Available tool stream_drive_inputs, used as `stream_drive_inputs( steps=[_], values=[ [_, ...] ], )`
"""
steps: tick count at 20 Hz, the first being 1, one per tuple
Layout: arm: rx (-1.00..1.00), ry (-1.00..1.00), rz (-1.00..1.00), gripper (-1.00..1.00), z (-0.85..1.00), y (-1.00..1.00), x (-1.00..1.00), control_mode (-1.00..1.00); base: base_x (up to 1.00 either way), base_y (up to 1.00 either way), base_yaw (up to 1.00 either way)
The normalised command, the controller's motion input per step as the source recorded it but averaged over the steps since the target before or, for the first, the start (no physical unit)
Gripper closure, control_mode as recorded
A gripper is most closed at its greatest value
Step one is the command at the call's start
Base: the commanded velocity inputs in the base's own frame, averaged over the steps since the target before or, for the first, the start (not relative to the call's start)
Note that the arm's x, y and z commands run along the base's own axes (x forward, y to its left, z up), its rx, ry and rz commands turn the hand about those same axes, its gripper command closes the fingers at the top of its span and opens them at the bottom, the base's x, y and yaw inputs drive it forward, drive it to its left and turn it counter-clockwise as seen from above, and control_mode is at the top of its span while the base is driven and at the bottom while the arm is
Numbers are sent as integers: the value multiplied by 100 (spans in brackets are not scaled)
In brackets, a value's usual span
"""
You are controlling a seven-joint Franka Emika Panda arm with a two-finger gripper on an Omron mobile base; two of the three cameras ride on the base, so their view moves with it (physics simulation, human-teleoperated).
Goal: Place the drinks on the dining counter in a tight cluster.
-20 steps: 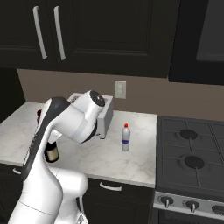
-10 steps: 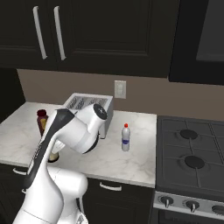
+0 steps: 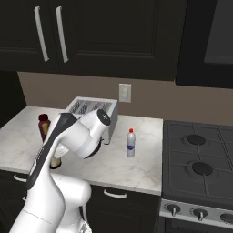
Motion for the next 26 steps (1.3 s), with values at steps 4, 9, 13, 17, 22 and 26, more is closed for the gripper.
stream_drive_inputs(
  steps=[4, 9, 13, 17, 22, 26],
  values=[
    [0, 0, 0, -100, -22, 0, 29, -100, 0, 0, 0],
    [0, 0, 0, -100, -19, 0, 25, -100, 0, 0, 0],
    [0, 0, 0, -100, -23, 0, 24, -100, 0, 0, 0],
    [0, 0, 0, -100, -25, 3, 18, -100, 0, 0, 0],
    [0, 0, 0, -100, -27, 7, 9, -100, 0, 0, 0],
    [0, 0, 0, -100, -6, 10, 0, -100, 0, 0, 0]
  ],
)
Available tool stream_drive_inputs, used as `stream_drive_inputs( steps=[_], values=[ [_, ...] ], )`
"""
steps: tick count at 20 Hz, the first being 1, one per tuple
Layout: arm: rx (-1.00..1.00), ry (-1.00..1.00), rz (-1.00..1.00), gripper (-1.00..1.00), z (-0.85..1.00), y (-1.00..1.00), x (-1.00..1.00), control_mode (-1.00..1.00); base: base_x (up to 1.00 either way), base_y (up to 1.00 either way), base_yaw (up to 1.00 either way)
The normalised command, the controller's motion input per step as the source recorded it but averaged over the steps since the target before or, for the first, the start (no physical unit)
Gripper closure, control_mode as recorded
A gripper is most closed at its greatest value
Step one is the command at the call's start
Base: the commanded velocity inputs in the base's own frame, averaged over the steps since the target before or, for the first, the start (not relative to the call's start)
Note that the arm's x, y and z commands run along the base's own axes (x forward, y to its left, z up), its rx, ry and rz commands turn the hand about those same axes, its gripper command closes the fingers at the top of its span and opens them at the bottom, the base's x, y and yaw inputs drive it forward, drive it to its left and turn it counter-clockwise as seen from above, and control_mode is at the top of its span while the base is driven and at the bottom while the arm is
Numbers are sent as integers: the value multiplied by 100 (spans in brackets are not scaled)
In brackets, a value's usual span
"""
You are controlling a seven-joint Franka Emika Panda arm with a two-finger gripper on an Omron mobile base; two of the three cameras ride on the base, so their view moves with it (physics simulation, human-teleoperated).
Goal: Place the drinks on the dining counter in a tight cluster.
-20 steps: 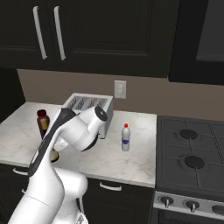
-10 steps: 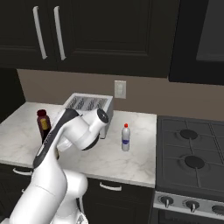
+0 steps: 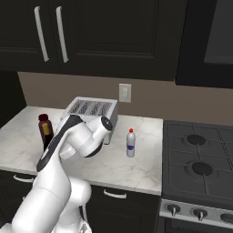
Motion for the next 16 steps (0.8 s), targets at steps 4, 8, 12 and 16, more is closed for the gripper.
stream_drive_inputs(
  steps=[4, 8, 12, 16],
  values=[
    [0, 0, 0, -100, 0, 20, 0, -100, 0, 0, 0],
    [0, 0, 0, -100, 0, 25, 0, -100, 0, 0, 0],
    [0, 1, 0, -100, 0, 22, 0, -100, 0, 0, 0],
    [0, 3, 0, -100, 0, 18, 0, -100, 0, 0, 0]
  ],
)
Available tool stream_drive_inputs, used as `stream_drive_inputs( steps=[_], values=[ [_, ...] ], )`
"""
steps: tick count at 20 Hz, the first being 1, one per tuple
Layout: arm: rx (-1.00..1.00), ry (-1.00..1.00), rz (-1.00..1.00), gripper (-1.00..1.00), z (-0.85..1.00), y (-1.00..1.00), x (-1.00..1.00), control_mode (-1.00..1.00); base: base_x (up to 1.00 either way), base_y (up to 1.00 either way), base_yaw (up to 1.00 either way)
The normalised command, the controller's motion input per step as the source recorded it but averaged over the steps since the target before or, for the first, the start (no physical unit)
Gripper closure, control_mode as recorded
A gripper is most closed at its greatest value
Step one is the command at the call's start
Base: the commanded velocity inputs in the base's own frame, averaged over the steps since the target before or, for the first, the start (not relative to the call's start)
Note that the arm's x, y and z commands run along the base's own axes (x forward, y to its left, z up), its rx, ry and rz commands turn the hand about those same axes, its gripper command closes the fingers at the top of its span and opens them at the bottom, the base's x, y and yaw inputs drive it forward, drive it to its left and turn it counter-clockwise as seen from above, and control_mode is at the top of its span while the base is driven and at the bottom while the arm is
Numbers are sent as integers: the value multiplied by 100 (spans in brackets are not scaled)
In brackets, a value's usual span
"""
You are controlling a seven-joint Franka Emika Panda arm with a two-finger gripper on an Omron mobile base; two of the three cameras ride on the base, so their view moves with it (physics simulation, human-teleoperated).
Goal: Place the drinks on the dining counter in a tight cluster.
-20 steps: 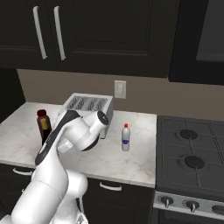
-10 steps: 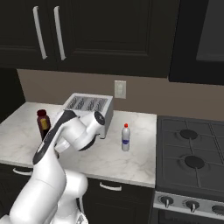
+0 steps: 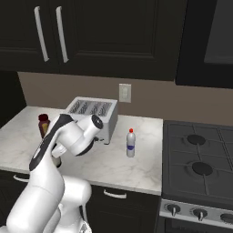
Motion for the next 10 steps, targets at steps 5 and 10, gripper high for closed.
stream_drive_inputs(
  steps=[5, 10],
  values=[
    [0, 2, 0, -100, 0, 9, 11, -100, 0, 0, 0],
    [0, 1, 0, -100, 0, 5, 19, -100, 0, 0, 0]
  ],
)
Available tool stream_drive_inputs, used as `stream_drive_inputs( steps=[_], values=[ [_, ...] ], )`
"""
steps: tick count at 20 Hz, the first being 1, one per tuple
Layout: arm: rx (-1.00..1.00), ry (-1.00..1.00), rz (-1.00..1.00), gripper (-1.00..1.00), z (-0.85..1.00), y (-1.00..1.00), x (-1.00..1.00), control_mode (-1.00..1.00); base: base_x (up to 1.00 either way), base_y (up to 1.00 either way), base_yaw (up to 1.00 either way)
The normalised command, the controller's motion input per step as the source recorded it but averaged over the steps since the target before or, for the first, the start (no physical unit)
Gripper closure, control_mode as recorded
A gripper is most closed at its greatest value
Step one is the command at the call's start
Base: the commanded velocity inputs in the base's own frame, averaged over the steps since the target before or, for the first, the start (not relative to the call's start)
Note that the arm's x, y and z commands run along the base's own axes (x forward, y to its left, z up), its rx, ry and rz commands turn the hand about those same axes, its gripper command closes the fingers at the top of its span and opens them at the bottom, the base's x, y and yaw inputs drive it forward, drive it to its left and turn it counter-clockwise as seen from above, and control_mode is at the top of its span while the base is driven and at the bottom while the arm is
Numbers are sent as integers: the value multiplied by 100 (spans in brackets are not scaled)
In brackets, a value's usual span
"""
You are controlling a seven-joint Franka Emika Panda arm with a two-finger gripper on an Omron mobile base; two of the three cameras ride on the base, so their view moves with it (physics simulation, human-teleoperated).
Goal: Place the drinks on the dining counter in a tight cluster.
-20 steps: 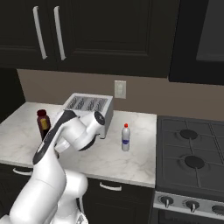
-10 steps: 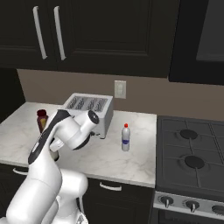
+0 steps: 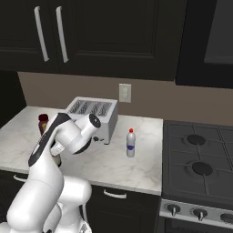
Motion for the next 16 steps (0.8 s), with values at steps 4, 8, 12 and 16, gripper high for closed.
stream_drive_inputs(
  steps=[4, 8, 12, 16],
  values=[
    [0, 3, 0, -100, 0, 7, 11, -100, 0, 0, 0],
    [0, 5, 0, -100, 0, 5, 4, -100, 0, 0, 0],
    [1, 6, 0, -100, 0, 6, 0, -100, 0, 0, 0],
    [3, 6, 0, -100, 0, 1, 0, -100, 0, 0, 0]
  ],
)
